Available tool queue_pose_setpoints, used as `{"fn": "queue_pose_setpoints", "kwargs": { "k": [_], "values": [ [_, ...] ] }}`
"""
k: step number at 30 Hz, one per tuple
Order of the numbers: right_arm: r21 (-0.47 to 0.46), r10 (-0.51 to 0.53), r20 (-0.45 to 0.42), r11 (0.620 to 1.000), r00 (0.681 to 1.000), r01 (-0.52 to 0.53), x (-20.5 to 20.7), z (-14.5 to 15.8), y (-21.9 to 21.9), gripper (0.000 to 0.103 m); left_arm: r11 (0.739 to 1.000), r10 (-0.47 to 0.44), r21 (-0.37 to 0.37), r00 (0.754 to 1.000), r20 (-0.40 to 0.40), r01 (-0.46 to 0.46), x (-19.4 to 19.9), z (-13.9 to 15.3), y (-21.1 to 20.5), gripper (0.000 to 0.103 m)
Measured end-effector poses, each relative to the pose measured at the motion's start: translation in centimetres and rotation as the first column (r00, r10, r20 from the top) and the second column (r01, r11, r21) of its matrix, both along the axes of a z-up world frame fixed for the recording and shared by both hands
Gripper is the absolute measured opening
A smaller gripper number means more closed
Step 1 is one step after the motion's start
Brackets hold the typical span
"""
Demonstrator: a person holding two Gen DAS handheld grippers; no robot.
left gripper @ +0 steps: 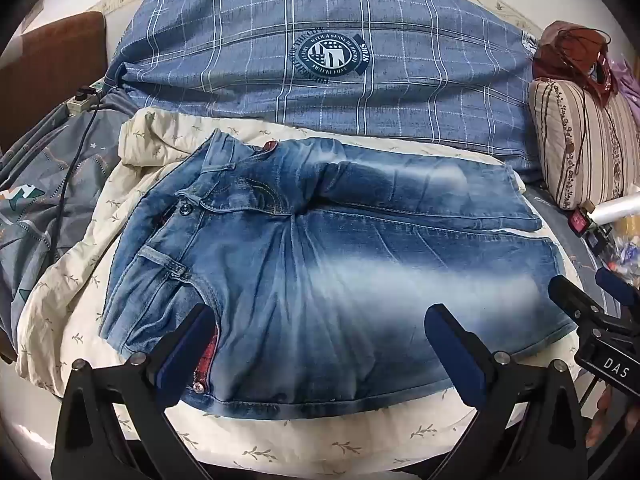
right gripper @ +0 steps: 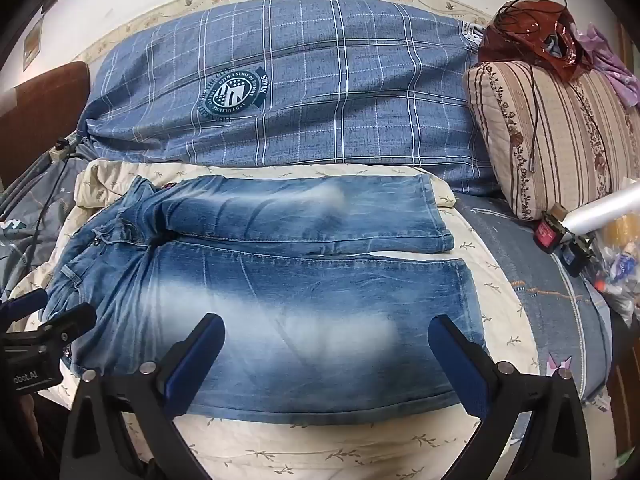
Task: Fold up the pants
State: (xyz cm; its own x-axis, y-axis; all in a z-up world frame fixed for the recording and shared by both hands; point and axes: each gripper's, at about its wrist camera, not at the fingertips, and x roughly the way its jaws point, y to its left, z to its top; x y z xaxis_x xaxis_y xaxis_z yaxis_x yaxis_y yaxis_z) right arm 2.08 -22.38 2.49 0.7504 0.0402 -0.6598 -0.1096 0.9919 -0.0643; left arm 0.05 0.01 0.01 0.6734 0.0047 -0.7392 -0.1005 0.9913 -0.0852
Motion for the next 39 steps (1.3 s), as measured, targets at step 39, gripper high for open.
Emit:
{"fn": "queue_pose_setpoints", "kwargs": {
  "k": [39],
  "values": [
    [-0.03,0.008,-0.005,1.0,1.0,-0.008,0.02,0.06,0.65,0.103,1.0,0.004,-0.02,1.0,0.014,-0.003,-0.06,-0.44,0.49,0.103]
  ]
}}
